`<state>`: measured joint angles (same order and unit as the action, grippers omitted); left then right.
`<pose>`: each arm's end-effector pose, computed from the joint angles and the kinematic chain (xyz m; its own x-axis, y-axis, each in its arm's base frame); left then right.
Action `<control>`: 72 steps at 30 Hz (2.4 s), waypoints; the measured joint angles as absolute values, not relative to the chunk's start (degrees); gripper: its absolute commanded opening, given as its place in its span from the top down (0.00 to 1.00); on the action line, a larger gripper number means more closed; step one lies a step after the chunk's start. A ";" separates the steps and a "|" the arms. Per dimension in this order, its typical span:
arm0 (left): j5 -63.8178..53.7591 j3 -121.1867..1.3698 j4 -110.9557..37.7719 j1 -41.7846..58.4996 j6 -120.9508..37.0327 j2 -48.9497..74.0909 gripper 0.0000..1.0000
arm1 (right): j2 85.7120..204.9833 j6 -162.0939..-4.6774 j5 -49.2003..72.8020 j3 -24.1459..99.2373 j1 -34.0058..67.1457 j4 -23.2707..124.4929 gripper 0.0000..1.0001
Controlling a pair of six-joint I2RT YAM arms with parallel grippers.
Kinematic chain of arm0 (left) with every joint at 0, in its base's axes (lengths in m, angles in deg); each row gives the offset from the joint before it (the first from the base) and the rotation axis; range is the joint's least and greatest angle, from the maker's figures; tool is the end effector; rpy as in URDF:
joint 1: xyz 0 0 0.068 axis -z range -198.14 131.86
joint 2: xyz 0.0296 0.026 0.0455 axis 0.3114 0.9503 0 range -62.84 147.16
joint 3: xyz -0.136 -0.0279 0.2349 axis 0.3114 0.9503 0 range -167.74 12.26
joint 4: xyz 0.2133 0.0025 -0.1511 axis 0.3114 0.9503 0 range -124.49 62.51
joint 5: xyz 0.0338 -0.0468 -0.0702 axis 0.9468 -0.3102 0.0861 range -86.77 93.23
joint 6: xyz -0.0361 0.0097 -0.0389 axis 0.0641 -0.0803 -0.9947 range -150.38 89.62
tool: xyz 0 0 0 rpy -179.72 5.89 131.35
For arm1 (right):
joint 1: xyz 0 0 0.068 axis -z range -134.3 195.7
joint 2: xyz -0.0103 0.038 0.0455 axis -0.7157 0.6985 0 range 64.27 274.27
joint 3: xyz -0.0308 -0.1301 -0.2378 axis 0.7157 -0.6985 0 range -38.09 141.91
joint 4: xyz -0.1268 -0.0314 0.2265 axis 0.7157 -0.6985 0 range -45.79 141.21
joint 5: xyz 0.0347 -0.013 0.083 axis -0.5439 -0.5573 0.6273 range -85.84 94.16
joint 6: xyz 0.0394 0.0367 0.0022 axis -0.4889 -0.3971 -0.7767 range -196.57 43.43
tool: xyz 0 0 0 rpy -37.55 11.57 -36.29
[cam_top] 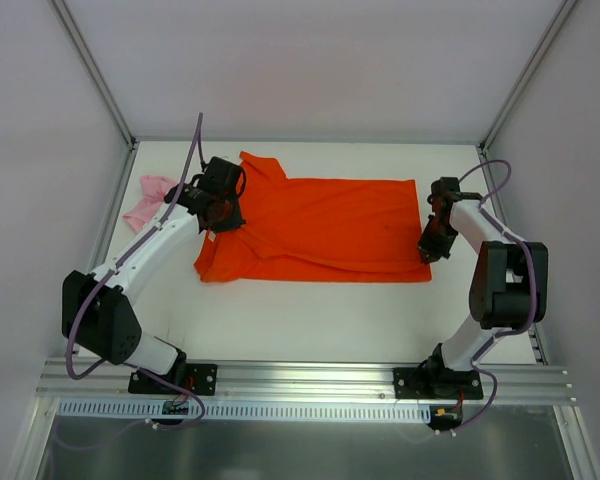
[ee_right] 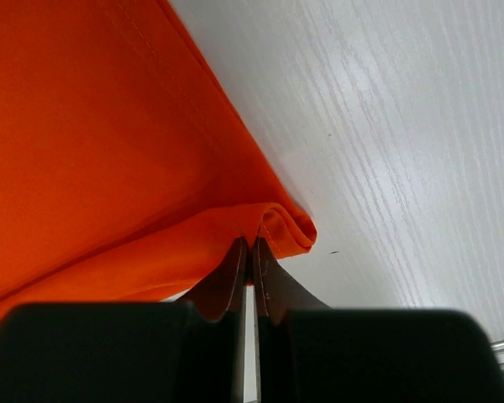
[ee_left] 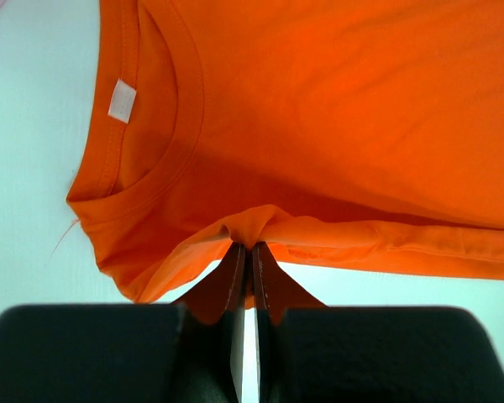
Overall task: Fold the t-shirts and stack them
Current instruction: Fold the flattened tshirt in 1/3 of the way
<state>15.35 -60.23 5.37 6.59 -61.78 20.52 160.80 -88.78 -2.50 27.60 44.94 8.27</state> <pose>0.2848 -0.1231 0.3043 -0.7504 -0.2152 -0.6250 -0.1202 0.9742 -0.1911 0.3217 0.0001 0.1967 -0.9343 0.1977 -0.2965 0.2218 0.9738 -0.0498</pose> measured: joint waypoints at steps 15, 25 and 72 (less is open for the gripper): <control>14.13 -62.02 3.82 5.67 -59.24 24.58 1.00 | 163.75 -89.50 -2.91 29.37 44.94 8.07 0.99; 13.89 -62.87 2.57 4.62 -57.32 27.07 1.00 | 164.34 -90.59 -3.19 31.12 44.94 8.25 0.99; 12.66 -65.17 -4.25 3.14 -54.32 34.44 1.00 | 164.19 -98.00 -3.68 26.20 46.25 18.04 0.99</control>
<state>12.66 -65.17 -4.25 3.14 -54.32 34.44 164.19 -98.00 -3.68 26.20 46.25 18.04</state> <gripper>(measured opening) 0.021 0.033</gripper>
